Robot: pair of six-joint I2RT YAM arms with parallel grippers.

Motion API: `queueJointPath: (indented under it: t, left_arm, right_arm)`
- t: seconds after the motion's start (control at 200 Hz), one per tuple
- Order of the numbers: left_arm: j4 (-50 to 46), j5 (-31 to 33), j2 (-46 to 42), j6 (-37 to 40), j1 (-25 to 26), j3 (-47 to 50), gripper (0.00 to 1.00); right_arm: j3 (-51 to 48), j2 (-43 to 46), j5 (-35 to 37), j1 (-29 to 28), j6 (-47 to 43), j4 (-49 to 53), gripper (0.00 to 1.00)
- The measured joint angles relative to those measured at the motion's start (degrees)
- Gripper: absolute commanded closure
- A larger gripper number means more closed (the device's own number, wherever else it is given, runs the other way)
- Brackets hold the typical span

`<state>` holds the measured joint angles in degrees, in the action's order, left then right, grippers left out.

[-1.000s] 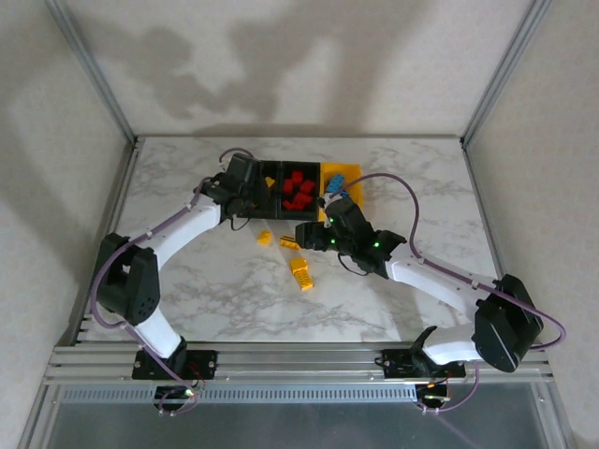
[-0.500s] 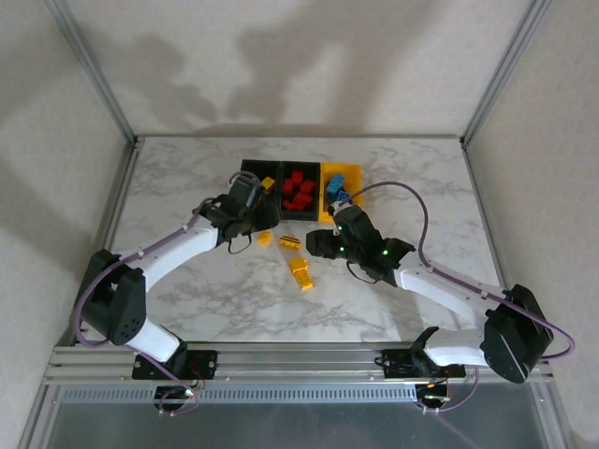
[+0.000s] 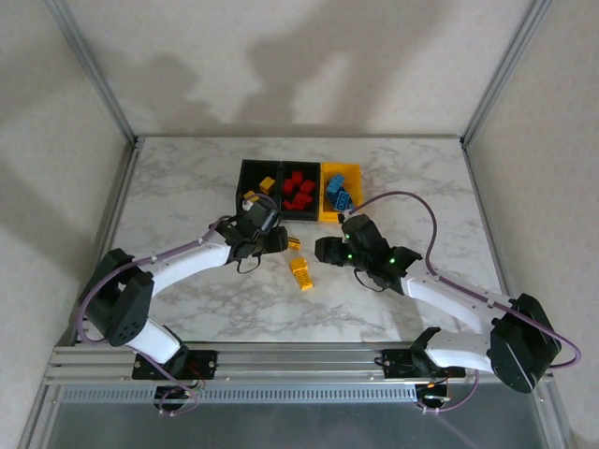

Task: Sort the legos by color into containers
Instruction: Pick up the lego from the center of the table.

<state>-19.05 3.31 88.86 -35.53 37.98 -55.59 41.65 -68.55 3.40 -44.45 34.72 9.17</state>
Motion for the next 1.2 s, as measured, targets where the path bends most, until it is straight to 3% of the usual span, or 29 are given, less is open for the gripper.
queueJointPath:
  t: [0.375,0.691,1.001,1.196]
  left_arm:
    - [0.9,4.5,8.6,4.6,-2.4,-2.4,0.44]
    - [2.1,4.5,12.8,5.6,-4.7,-5.2,0.42]
    - [4.2,4.4,15.4,5.8,-4.7,-5.7,0.55]
    - [4.5,4.4,15.5,5.8,-4.7,-5.7,0.53]
  right_arm:
    - [0.0,-0.5,-0.1,0.0,0.3,-0.4,0.41]
    - [0.0,-0.5,-0.1,0.0,0.3,-0.4,0.41]
    - [0.0,-0.5,-0.1,0.0,0.3,-0.4,0.41]
    - [0.0,-0.5,-0.1,0.0,0.3,-0.4,0.41]
